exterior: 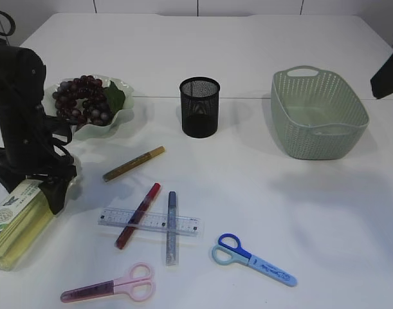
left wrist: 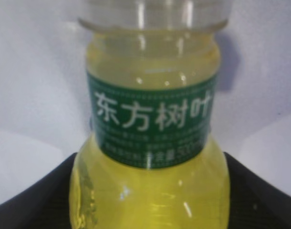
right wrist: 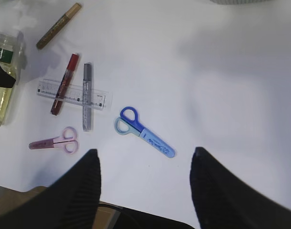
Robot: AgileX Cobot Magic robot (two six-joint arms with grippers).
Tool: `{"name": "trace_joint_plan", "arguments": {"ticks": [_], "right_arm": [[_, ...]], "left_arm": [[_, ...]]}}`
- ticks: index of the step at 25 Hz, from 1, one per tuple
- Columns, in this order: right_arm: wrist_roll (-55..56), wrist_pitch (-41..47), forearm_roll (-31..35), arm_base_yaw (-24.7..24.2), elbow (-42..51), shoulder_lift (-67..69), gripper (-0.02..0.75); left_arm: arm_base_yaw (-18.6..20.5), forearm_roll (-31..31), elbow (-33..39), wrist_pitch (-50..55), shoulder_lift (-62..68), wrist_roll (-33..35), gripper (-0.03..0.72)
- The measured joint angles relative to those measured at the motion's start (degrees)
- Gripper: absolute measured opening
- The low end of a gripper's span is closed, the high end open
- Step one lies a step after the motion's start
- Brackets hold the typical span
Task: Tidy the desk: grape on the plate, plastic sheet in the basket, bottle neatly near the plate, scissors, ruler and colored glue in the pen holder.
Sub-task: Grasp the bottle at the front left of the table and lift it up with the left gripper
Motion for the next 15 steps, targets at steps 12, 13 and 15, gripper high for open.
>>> {"name": "trace_joint_plan", "arguments": {"ticks": [12, 13, 15], "right_arm": [[0.0, 0.0, 0.0, 0.0, 0.0, 0.0, 0.468], [0.0, 0.0, 0.0, 0.0, 0.0, 0.0, 0.468], [0.0, 0.0, 0.0, 0.0, 0.0, 0.0, 0.468]], "left_arm": [[0.0, -0.5, 0.0, -0.47, 0.0, 0.0, 0.514], [0.0, -0.59, 0.0, -0.47, 0.0, 0.0, 0.497], [0.0, -0.78, 0.0, -0.47, 0.0, 0.0, 0.47]]}}
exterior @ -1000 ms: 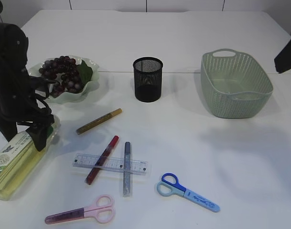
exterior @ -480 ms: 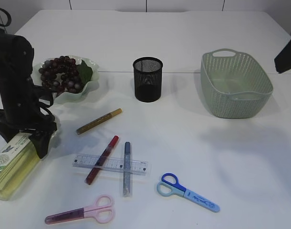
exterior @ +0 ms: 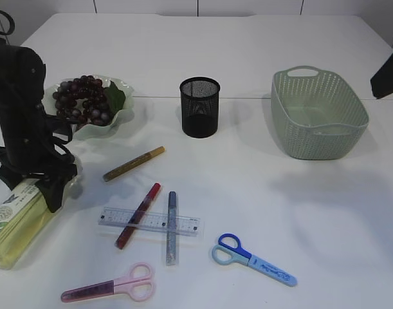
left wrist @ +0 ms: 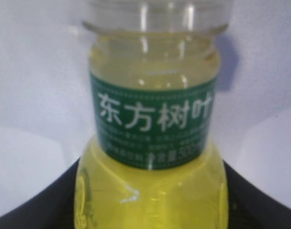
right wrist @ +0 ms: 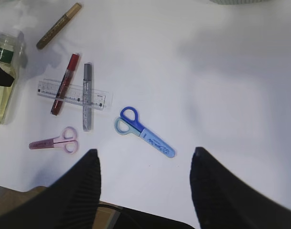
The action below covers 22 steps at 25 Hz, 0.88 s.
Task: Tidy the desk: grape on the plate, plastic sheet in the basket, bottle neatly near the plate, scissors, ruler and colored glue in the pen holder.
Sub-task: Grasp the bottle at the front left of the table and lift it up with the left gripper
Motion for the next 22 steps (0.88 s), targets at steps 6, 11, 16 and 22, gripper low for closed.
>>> {"name": "trace_joint_plan", "arguments": {"ticks": [6, 11, 16, 22], "right_arm": [[-0.08, 0.0, -0.34, 0.0, 0.0, 0.0, 0.468], [-0.08, 0.0, -0.45, 0.0, 0.0, 0.0, 0.468], [-0.08, 0.0, -0.53, 0.0, 0.0, 0.0, 0.468], [-0.08, 0.0, -0.53, 0.0, 0.0, 0.0, 0.468]], "left_arm": [[0.0, -0.38, -0.1, 0.2, 0.0, 0.0, 0.449], [0.0, -0.87, -0.1, -0.14, 0.0, 0.07, 0.448], [0.0, -1.86, 0.13, -1.48, -1.11, -1.21, 0.447], [0.39, -3.42, 5.28, -5.94, -8.02, -2.51, 0.446]]}}
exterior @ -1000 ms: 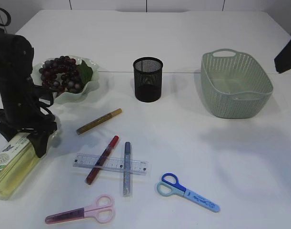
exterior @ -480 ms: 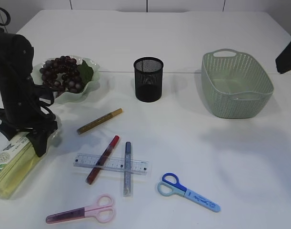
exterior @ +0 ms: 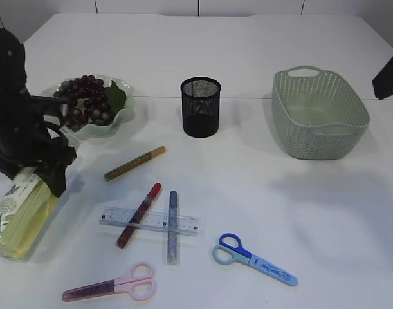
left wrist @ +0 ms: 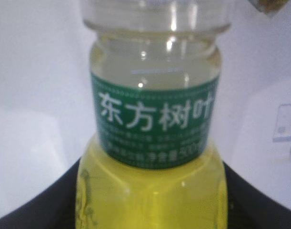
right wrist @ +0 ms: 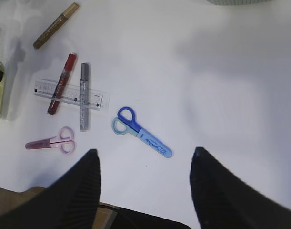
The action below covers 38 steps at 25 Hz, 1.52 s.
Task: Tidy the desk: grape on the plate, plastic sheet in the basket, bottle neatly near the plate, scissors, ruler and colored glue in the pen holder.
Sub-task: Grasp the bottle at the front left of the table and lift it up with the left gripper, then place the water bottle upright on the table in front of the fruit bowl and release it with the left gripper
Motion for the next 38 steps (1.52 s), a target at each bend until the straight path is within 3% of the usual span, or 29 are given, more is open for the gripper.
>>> {"name": "trace_joint_plan", "arguments": {"ticks": [10, 20, 30, 38], "right_arm": [[0.0, 0.0, 0.0, 0.0, 0.0, 0.0, 0.468], [-0.16, 0.0, -0.84, 0.0, 0.0, 0.0, 0.469], [-1.72, 0.0, -0.94, 0.0, 0.0, 0.0, 0.469], [-2.5, 0.0, -1.06, 0.0, 0.0, 0.0, 0.469]], "left_arm": [[5.54, -1.01, 17.67, -17.92, -24.08, -1.47, 0.446], [6.26, -1.06, 33.87, -41.41, -44.16, -2.63, 0.446], [6.26, -2.34, 52.0, -75.52, -48.56, -2.69, 0.446], [6.26, -4.68, 54.31, -98.87, -44.62, -3.22, 0.446]]}}
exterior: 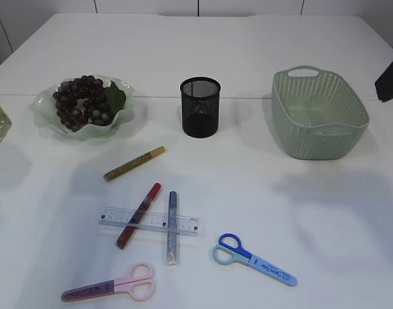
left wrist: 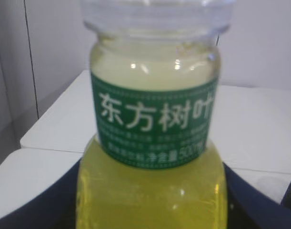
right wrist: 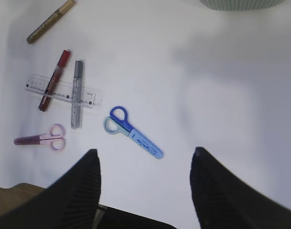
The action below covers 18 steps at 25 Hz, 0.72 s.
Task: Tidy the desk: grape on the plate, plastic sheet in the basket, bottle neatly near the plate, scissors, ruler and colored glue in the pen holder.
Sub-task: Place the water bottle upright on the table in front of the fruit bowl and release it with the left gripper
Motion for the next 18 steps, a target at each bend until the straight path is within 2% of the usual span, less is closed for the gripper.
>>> {"name": "trace_joint_plan", "arguments": {"ticks": [5, 11, 18], "right_arm": [[-0.65, 0.0, -1.42, 0.0, 0.0, 0.0, 0.469], [-0.77, 0.0, -5.41, 0.0, 0.0, 0.0, 0.469], [-0.89, 0.0, -7.3, 0.0, 0.0, 0.0, 0.469]], "left_arm": [[0.0, 0.3, 0.0, -6.07, 6.06, -4.96, 0.446], [0.0, 5.49, -0.32, -20.42, 17.96, -8.21, 0.446], [0.0, 9.23, -6.04, -21.51, 31.74, -9.25, 0.446]]}}
